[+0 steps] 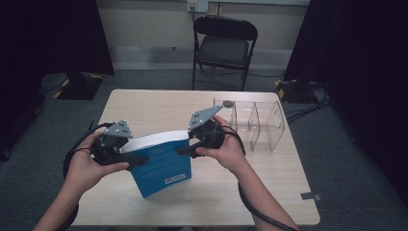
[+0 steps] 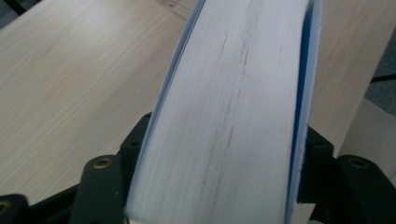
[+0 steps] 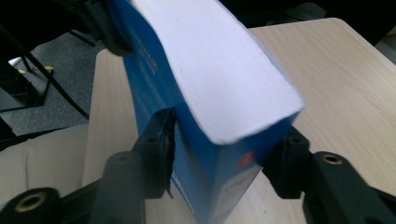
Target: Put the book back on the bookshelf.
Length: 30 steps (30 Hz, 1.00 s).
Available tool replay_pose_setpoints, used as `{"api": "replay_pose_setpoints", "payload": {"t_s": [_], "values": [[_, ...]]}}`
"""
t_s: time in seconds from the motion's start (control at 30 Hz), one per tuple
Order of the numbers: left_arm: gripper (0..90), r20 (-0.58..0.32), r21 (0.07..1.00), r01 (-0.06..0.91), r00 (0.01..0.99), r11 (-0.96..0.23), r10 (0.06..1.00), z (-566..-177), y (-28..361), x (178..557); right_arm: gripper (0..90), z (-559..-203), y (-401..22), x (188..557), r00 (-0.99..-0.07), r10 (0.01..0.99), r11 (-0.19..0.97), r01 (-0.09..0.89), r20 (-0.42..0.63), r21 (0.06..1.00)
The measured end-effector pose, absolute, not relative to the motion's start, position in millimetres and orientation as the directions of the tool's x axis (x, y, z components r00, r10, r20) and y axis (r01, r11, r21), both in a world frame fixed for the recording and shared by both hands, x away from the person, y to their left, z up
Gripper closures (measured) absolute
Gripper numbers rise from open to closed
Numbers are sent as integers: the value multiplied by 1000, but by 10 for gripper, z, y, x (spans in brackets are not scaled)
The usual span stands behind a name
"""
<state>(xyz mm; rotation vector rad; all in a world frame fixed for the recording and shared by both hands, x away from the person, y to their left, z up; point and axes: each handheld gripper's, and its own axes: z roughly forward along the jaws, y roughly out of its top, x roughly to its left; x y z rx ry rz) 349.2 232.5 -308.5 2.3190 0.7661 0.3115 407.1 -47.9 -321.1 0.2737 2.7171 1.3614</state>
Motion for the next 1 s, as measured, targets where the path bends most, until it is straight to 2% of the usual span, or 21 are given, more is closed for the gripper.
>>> {"api": "replay_pose_setpoints", "payload": {"t_s": [0.13,0.3,0.67,0.83,1.0], "values": [[294,8,684,443,790,-580,612,-3110,2371,3532,578,-3202,-514,4027,-983,185,585,111,2,803],[301,3,707,448,772,-548,635,-3113,2404,3538,603,-3194,-548,3994,-983,186,588,119,10,800],[303,4,702,464,756,-540,655,-3181,2537,3529,609,-3223,-606,3951,-985,172,574,104,5,812],[308,-31,702,488,749,-519,661,-3255,2569,3518,601,-3223,-604,3931,-986,164,575,99,4,812],[316,-34,691,493,752,-528,658,-3343,2602,3492,581,-3197,-562,3933,-982,191,591,124,12,797]]}}
